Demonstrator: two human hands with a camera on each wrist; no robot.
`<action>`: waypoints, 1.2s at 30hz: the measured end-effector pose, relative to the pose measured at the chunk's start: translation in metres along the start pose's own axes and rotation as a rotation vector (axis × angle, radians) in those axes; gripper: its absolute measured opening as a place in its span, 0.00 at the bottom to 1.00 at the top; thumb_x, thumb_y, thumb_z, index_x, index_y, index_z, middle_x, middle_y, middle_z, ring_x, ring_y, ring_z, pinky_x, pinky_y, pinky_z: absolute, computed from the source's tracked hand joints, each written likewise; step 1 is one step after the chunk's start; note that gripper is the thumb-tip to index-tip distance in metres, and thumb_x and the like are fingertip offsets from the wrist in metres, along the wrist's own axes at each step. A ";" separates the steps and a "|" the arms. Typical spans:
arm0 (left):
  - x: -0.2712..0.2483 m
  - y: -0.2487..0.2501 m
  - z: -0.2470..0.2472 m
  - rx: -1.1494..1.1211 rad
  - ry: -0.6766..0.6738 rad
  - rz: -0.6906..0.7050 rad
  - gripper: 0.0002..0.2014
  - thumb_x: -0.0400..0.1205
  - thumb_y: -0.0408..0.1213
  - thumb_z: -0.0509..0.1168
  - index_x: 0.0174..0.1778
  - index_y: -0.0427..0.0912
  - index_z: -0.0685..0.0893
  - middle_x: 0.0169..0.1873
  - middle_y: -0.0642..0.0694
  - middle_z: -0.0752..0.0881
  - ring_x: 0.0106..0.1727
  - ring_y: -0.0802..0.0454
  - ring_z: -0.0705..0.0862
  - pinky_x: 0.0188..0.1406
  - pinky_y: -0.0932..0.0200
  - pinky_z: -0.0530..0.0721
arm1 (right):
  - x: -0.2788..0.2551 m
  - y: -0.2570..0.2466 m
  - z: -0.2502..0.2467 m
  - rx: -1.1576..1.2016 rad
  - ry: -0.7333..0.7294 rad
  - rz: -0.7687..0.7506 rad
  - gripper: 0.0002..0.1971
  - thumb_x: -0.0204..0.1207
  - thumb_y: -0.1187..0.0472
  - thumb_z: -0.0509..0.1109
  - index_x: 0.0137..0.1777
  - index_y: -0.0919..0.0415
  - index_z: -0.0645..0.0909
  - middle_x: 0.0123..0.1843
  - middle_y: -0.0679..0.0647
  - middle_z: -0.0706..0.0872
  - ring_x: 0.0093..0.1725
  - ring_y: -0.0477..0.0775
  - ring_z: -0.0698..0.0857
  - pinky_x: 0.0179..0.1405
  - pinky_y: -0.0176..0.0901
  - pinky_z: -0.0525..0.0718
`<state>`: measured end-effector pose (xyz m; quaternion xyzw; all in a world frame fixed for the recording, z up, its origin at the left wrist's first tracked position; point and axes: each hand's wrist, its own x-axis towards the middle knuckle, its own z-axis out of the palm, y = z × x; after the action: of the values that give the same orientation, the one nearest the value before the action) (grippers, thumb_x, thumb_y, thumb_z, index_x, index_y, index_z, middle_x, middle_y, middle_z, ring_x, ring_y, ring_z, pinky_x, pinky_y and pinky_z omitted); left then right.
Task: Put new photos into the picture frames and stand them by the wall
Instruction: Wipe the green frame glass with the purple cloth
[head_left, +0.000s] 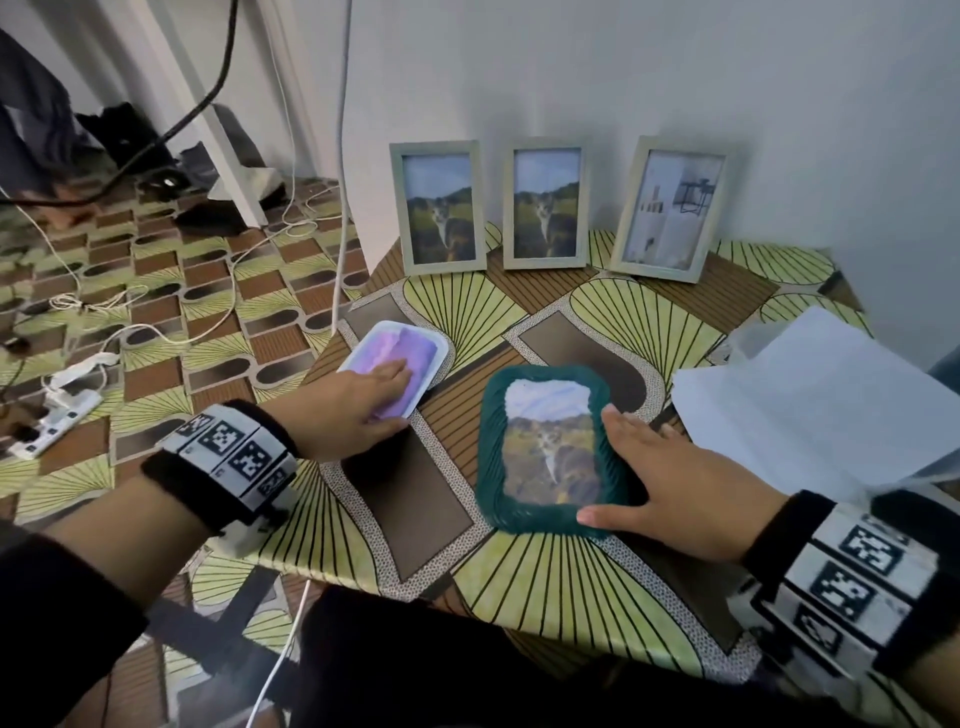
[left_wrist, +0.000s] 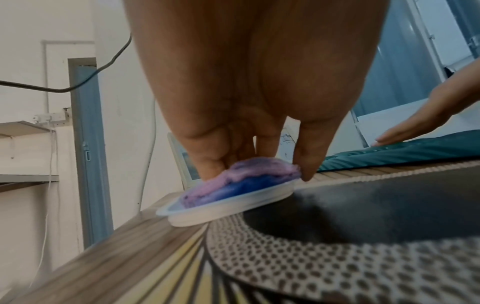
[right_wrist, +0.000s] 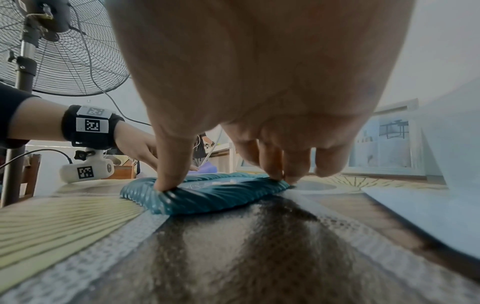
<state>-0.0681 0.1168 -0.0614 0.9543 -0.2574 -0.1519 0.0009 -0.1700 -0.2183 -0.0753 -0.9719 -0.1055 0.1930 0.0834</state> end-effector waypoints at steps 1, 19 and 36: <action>0.000 -0.001 0.001 -0.002 0.002 0.003 0.33 0.88 0.54 0.54 0.87 0.48 0.52 0.86 0.49 0.51 0.84 0.52 0.61 0.74 0.66 0.51 | 0.000 -0.001 -0.001 -0.008 -0.004 0.006 0.57 0.69 0.21 0.56 0.85 0.53 0.31 0.88 0.45 0.38 0.86 0.48 0.46 0.79 0.40 0.49; 0.002 0.005 -0.014 -0.053 0.258 -0.044 0.14 0.85 0.33 0.58 0.64 0.41 0.85 0.38 0.38 0.85 0.40 0.40 0.82 0.45 0.51 0.82 | -0.004 -0.004 -0.005 -0.018 -0.038 0.031 0.57 0.67 0.20 0.54 0.85 0.50 0.31 0.87 0.43 0.38 0.86 0.54 0.48 0.81 0.48 0.56; 0.013 0.153 -0.002 -0.113 0.366 0.217 0.07 0.85 0.40 0.57 0.44 0.42 0.75 0.33 0.48 0.70 0.36 0.43 0.73 0.35 0.51 0.64 | -0.015 0.010 -0.010 0.273 0.202 0.058 0.44 0.76 0.28 0.55 0.87 0.48 0.47 0.82 0.50 0.68 0.78 0.52 0.70 0.67 0.42 0.70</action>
<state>-0.1319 -0.0222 -0.0513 0.9310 -0.3453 0.0108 0.1174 -0.1776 -0.2325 -0.0626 -0.9687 -0.0411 0.1094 0.2190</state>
